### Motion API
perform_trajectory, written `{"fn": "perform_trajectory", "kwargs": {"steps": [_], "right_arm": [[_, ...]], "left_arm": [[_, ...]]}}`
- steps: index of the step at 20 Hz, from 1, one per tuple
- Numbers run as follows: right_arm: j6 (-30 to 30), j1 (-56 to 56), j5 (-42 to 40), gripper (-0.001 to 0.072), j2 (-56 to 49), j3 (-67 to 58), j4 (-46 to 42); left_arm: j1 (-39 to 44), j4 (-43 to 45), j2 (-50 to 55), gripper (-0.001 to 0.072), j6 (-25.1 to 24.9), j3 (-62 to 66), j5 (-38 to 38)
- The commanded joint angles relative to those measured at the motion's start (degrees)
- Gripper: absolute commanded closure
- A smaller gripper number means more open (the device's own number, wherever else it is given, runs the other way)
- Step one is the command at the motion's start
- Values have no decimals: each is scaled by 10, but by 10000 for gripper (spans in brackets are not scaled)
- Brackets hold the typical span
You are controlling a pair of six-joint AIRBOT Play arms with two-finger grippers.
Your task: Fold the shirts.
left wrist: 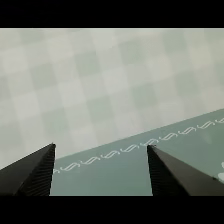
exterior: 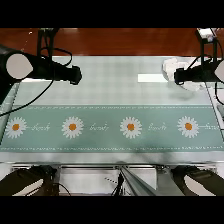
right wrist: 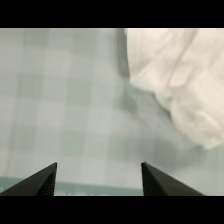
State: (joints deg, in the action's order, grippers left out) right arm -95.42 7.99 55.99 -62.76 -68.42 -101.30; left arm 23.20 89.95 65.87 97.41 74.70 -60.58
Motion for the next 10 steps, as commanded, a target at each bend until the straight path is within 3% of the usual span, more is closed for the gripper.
{"fn": "perform_trajectory", "kwargs": {"steps": [1, 2, 3, 8, 9, 10], "right_arm": [[0, -4, -160, 312, -6, -1, -112], [0, -12, -191, 470, -11, -1, -152], [0, -25, -214, 514, -18, -1, -177], [0, -107, -283, 516, -70, -1, -184], [-8, -131, -293, 473, -90, -1, -180], [-41, -156, -300, 209, -109, -1, -167]], "left_arm": [[0, 0, 10, 3, 0, 0, 25], [0, 0, 12, 3, 0, 0, 25], [0, 0, 16, 3, 0, 0, 26], [-1, 7, 37, 3, -9, 0, 25], [-1, 7, 40, 3, -9, 0, 25], [-1, 7, 42, 3, -9, 0, 25]]}}
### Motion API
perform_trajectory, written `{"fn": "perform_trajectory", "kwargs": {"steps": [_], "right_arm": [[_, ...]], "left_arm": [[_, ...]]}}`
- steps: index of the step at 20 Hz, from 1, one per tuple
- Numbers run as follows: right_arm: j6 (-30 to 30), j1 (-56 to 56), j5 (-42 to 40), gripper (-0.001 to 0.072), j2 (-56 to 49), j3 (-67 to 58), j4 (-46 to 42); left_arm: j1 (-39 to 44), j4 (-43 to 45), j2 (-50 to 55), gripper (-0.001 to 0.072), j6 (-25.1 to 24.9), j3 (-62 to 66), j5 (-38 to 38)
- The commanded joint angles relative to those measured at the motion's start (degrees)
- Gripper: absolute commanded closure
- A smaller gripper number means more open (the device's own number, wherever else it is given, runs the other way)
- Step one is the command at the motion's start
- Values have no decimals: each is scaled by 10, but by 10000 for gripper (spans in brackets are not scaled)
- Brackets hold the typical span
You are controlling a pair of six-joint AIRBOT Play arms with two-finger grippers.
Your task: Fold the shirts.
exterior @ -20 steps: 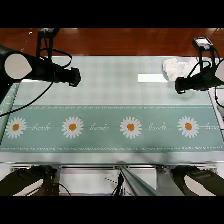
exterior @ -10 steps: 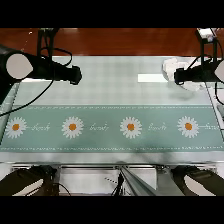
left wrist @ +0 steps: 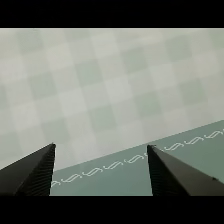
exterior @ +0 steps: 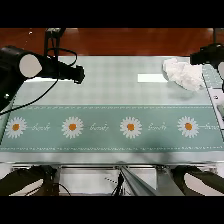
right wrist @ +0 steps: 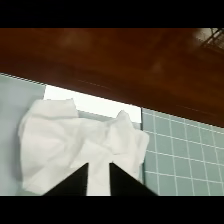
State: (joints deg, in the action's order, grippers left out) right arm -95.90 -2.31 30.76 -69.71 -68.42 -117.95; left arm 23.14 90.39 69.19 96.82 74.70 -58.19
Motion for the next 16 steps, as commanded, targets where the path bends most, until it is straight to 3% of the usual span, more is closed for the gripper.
{"fn": "perform_trajectory", "kwargs": {"steps": [1, 4, 7, 11, 16], "right_arm": [[-99, -82, -56, 108, -64, -1, 15], [-214, -159, -54, 108, -118, -1, 137], [-215, -208, -57, 109, -169, -1, 283], [-215, -202, -81, 109, -227, -1, 310], [-216, -147, -202, 142, -289, -1, 323]], "left_arm": [[0, 2, 9, 3, -3, 0, 1], [0, 2, 9, 3, -2, 0, 1], [1, 2, 9, 3, -2, 0, 1], [1, 0, 9, 3, -2, 0, 1], [1, 0, 9, 3, -2, 0, 1]]}}
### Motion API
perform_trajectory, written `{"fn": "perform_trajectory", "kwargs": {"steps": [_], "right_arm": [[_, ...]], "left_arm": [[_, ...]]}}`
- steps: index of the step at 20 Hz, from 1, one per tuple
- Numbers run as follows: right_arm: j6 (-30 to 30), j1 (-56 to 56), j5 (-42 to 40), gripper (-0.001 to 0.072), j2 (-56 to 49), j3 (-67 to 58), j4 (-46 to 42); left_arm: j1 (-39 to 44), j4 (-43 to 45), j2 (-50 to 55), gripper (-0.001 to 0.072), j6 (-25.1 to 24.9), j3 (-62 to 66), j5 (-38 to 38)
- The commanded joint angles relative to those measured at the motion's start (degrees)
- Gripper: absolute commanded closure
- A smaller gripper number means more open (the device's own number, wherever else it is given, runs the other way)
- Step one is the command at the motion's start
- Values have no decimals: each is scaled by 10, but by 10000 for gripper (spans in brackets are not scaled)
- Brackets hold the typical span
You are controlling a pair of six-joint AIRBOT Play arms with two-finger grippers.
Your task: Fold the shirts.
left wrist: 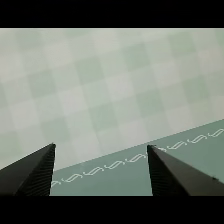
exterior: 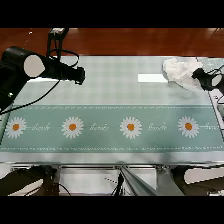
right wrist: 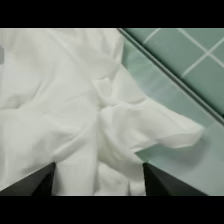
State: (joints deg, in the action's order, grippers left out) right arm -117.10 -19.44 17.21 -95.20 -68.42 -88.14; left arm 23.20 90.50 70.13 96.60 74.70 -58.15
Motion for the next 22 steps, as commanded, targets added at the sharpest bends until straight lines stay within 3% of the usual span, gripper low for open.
{"fn": "perform_trajectory", "kwargs": {"steps": [1, 2, 3, 7, 15, 19, 22], "right_arm": [[-4, 37, -75, 236, -40, -1, 41], [-3, 49, -75, 513, -40, -1, 54], [-4, 59, -76, 686, -36, -1, 59], [46, 82, -79, 687, 64, -1, 55], [162, 147, -77, 688, 458, -1, 55], [164, 194, -16, 688, 584, -1, 57], [171, 236, 52, 688, 624, -1, 57]], "left_arm": [[0, -1, 0, 3, 0, 0, 1], [0, -1, 0, 3, 0, 0, 0], [0, -1, -1, 4, 0, 0, 0], [0, -43, -6, 5, 0, 65, -65], [0, -127, -74, 6, 0, 320, -170], [0, -127, -155, 6, 0, 364, -173], [0, -111, -198, 6, 0, 364, -219]]}}
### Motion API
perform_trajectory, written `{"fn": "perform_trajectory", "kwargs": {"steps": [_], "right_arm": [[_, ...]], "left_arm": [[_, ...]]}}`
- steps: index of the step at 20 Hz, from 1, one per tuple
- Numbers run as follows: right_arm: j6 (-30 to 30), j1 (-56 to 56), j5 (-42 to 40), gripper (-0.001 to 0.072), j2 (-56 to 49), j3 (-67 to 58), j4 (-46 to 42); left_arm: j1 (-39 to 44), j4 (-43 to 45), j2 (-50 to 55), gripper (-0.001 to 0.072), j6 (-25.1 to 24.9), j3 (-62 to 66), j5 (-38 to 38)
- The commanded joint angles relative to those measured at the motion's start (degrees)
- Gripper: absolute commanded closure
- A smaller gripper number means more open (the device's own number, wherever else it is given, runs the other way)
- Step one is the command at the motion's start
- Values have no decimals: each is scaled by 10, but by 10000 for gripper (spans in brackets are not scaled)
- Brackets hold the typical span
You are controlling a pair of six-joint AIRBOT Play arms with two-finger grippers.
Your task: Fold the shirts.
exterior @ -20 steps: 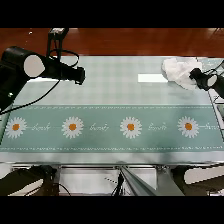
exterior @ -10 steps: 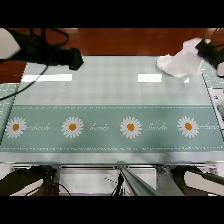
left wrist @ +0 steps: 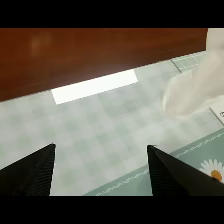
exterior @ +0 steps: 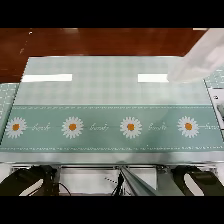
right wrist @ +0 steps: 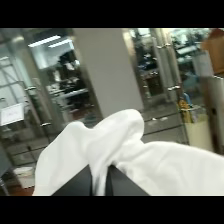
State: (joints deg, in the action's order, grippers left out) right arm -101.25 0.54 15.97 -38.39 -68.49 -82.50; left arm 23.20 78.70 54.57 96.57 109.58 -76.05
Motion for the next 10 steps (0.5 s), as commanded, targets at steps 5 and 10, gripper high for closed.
{"fn": "perform_trajectory", "kwargs": {"steps": [5, 10], "right_arm": [[42, 136, 314, 688, -5, 0, 11], [62, 339, 315, 688, -163, 41, 40]], "left_arm": [[0, 10, -48, 6, 9, 10, -132], [0, 28, -48, 5, 7, -30, -134]]}}
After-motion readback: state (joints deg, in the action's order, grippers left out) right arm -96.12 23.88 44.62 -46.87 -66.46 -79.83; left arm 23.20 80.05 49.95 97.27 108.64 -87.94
